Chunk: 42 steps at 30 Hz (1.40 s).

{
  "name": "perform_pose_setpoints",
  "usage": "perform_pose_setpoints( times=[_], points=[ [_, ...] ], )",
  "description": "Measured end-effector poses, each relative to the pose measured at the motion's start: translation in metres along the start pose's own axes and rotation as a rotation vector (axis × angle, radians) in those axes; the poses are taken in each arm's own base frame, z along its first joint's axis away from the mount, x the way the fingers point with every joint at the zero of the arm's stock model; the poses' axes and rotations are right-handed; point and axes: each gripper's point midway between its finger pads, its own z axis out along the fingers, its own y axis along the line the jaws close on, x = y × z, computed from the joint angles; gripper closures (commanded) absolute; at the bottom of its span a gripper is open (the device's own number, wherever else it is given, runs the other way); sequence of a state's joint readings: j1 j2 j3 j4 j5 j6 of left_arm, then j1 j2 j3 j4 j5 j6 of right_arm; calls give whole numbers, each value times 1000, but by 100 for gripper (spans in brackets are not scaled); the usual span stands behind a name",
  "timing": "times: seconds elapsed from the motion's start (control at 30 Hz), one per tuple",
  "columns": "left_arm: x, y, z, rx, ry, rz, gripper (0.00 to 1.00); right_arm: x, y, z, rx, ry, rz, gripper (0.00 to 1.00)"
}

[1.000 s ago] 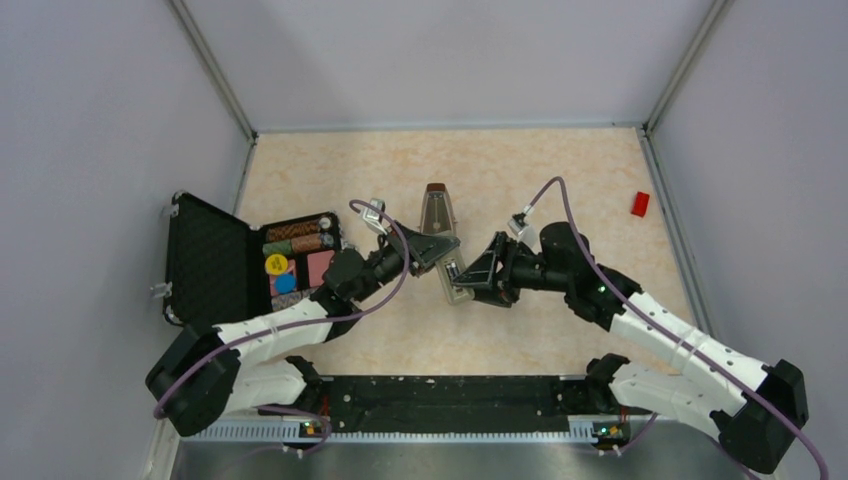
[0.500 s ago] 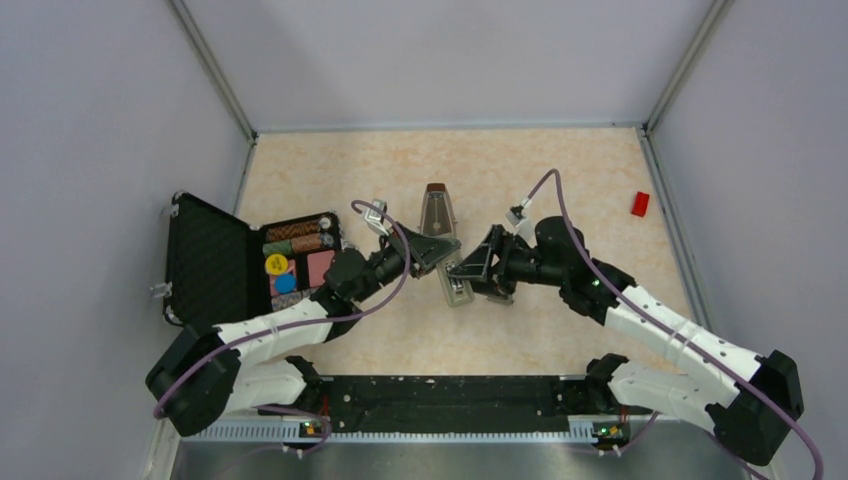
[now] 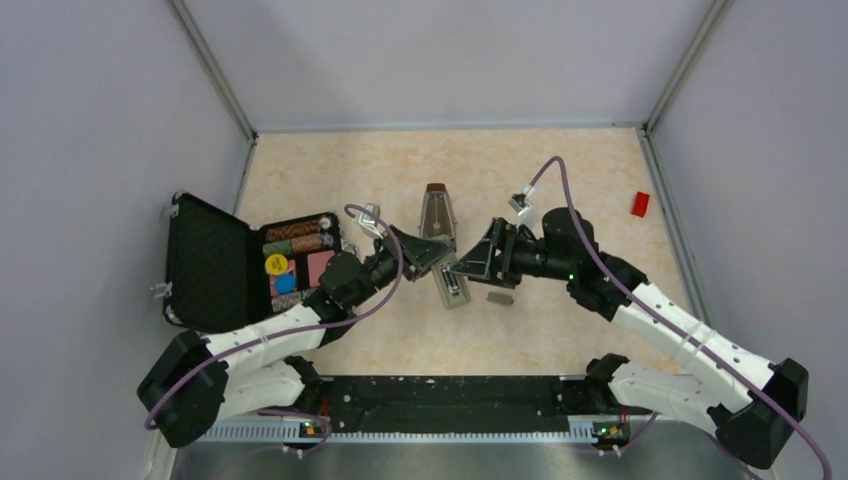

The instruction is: Load the batteries into the remote control

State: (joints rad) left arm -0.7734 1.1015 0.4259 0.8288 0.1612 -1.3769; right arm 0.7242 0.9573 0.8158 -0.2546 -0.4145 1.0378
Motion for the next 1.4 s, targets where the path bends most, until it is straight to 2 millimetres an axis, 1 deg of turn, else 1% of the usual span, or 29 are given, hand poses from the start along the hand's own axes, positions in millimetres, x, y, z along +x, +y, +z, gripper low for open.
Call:
perform_pose_setpoints(
  times=[0.1, 0.27, 0.33, 0.4, 0.5, 0.67, 0.8, 0.93, 1.13, 1.4],
  points=[
    [-1, 3, -3, -27, -8, 1, 100, -5, 10, -6, -8, -7, -82, 24],
    [-5, 8, -9, -76, -30, 10, 100, -20, 28, -18, 8, -33, -223, 24],
    [-7, 10, -13, -98, -44, 14, 100, -27, 34, -19, 20, -40, -280, 19],
    [-10, 14, -16, -127, -57, 20, 100, -31, 34, -18, 39, -44, -318, 18],
    [-12, 27, -19, -193, -71, 27, 100, -33, 26, -14, 106, -43, -365, 18],
    [-20, 39, -19, -278, -99, 44, 100, -19, 27, 3, 193, 5, -471, 18],
    [-25, 40, -19, -304, -112, 54, 100, -11, 34, 15, 243, 21, -550, 18],
    [-26, 39, -21, -312, -116, 61, 100, -10, 34, 20, 284, 17, -592, 18],
    [-29, 37, -22, -322, -123, 69, 100, 0, 27, 25, 335, 35, -633, 18],
    [-29, 32, -23, -315, -129, 41, 100, 22, 14, 42, 380, 96, -678, 19]
  ],
)
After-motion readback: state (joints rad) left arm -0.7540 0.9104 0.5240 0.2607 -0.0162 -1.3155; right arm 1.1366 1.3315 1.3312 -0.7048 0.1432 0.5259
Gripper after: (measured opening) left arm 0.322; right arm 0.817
